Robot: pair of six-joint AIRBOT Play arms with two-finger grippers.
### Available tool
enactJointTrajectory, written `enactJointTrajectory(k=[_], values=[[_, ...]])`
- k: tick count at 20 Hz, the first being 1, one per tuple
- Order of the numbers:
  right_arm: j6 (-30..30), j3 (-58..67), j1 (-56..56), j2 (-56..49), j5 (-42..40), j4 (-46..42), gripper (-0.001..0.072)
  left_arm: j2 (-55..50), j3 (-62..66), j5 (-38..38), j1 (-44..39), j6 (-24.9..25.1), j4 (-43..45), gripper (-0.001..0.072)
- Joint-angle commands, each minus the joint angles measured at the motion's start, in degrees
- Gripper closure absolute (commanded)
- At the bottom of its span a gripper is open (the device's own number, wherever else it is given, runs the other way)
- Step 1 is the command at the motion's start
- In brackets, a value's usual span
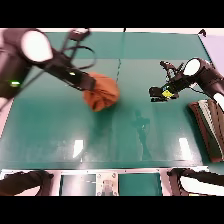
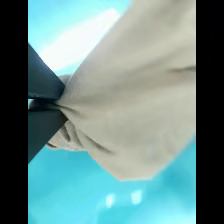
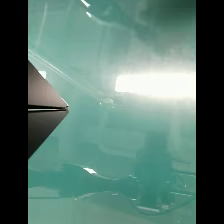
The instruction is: Fold the shirts.
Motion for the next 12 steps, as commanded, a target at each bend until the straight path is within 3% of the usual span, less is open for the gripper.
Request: enactJointTrajectory(k=[1, 3, 5, 9, 10, 12], values=[[0.0, -0.1, 0.0, 0.0, 0.0, 0.0, 0.0693, -8.6, 1.0, 1.7, -3.0, 0.8, -11.4, 0.0669], [0.0, -0.1, 0.0, 0.0, 1.2, 0.0, 0.0692, -13.2, 1.0, -0.3, -3.0, 1.6, -14.6, 0.0057], [0.0, 0.0, -0.4, 0.0, 2.4, -0.3, 0.0680, -14.7, 1.1, -2.8, -1.8, 3.1, -14.9, 0.0034], [-0.1, 0.0, -3.6, 0.0, 2.4, -0.5, 0.0341, -14.1, 1.4, -10.0, 6.1, 3.5, -15.0, 0.0033], [-0.1, 0.0, -4.8, 0.0, 2.2, -1.2, 0.0301, -14.2, 1.2, -12.5, 8.1, 3.5, -15.0, 0.0033], [-0.1, 0.0, -7.7, -0.1, 0.9, -1.5, 0.0300, -14.1, -0.7, -15.8, 10.6, 3.1, -15.1, 0.0034]])
